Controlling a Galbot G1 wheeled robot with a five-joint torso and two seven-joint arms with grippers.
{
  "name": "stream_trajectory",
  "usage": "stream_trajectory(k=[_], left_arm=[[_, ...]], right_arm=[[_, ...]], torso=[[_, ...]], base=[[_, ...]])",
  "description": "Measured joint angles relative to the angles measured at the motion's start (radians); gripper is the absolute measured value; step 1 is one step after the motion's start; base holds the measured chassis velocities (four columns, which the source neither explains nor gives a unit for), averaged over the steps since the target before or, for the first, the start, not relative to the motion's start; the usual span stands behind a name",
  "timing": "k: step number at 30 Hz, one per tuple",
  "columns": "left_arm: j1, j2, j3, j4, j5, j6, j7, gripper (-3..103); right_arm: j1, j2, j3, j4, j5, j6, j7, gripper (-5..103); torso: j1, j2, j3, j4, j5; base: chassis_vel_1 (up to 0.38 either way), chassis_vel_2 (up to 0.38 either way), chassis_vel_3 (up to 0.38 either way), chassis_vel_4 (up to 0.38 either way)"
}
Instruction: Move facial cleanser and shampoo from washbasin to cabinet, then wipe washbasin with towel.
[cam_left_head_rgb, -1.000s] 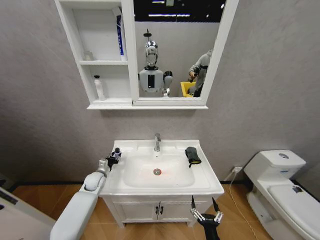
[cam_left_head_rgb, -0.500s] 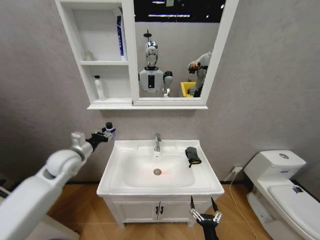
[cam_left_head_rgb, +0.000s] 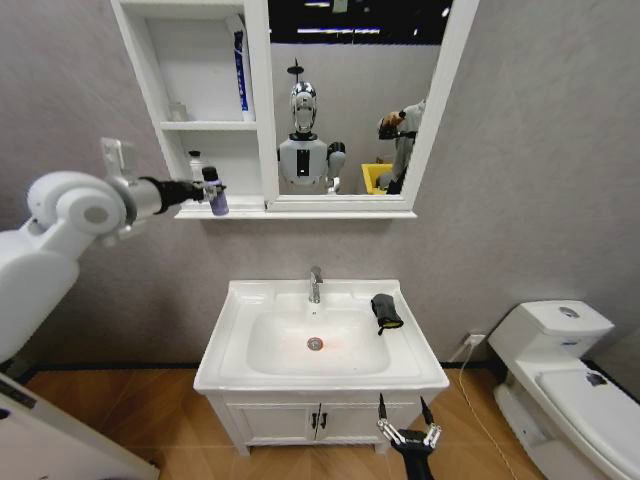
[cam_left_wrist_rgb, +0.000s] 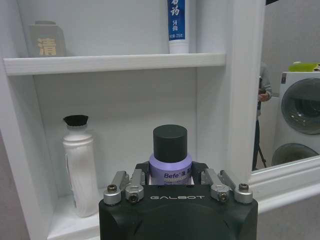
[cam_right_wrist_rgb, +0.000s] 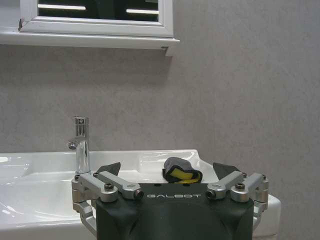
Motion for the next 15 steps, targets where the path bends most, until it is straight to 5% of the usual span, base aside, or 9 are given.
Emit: stream_trajectory(k=[11, 15], left_arm=[[-0.147, -0.128, 0.148, 0.184, 0.055, -0.009, 0.024, 43], [-0.195, -0.224, 0.176, 0.307, 0.099, -0.013, 0.04, 43]], right_arm=[[-0.037, -0.013, 0.026, -0.001, -0.019, 0.069, 0.054, 100], [-0.058, -0.01, 0.018, 0.023, -0.066, 0.081, 0.066, 100]], torso=[[0.0, 0.0, 0.0, 0.0004, 0.0001], [0.0, 0.0, 0.0, 0.0001, 0.0003]], base=[[0.0, 0.0, 0.0, 0.0], [0.0, 0.0, 0.0, 0.0]])
